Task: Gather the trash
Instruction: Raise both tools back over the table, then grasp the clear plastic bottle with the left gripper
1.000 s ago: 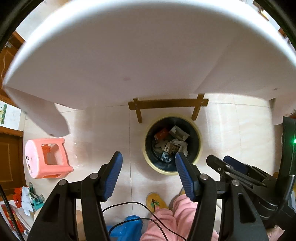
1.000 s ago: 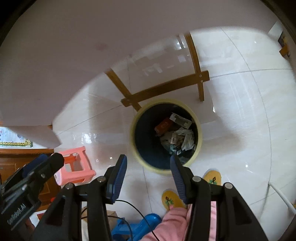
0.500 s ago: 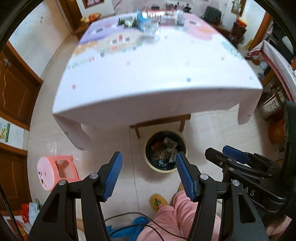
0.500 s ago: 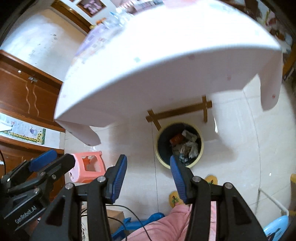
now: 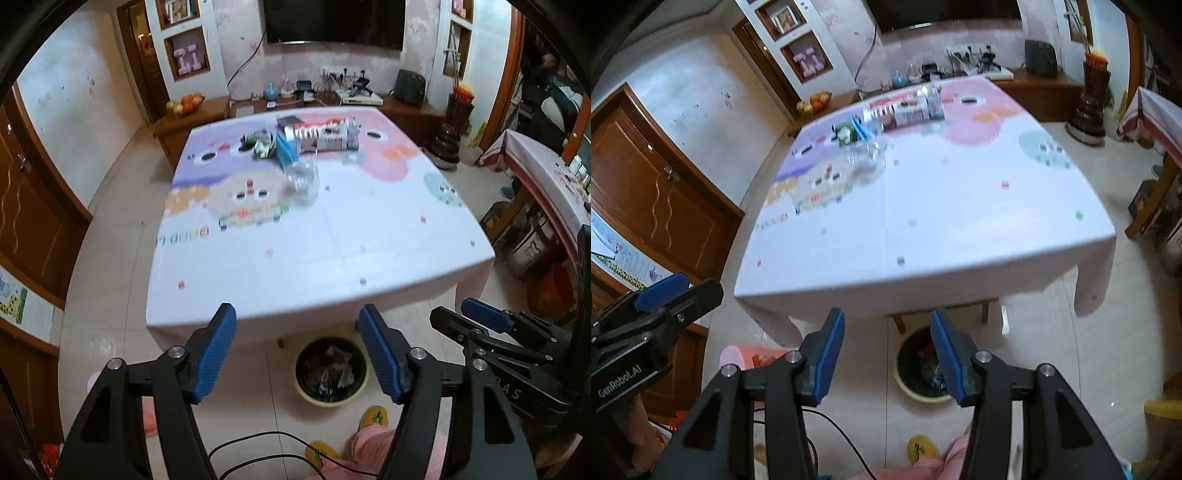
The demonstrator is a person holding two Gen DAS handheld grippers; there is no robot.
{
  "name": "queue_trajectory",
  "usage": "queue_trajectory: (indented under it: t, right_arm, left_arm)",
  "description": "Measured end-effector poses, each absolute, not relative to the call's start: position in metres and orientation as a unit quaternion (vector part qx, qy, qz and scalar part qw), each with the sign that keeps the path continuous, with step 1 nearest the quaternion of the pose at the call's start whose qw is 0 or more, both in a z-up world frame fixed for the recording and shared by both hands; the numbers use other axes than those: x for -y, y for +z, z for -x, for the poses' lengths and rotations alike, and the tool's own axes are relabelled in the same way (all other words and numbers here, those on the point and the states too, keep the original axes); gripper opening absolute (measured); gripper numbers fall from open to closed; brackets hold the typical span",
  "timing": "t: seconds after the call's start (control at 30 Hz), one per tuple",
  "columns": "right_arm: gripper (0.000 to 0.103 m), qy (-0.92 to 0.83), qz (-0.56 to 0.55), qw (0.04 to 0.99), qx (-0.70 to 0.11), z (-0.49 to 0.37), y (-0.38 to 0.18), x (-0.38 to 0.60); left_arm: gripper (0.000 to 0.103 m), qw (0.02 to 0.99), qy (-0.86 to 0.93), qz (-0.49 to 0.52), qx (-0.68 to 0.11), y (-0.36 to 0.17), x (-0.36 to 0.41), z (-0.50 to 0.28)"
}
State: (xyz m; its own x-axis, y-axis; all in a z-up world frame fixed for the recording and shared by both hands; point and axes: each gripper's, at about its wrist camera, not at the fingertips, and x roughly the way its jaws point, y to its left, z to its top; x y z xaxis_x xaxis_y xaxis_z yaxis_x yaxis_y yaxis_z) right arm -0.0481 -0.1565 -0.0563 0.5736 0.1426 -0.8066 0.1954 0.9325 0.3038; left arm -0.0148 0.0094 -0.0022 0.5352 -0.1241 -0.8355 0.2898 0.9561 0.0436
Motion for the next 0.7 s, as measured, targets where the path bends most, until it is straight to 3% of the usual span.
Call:
queue_trajectory:
  t: [0.33, 0.7]
  right_arm:
    - [0.049, 0.002, -0.186, 0.875, -0.448, -0.03, -0.05, 0.2]
    - [0.049, 0.083, -0.18, 0.834, -0.515, -0.179, -0.091, 0.26]
  left_arm:
    - [0.069, 0.869, -0.1, -0.082, -0.478, -0.005, 0.022, -0.076]
    - [0.069, 0.825, -0.049, -0.047, -0.561, -0.055, 0.064, -0.247]
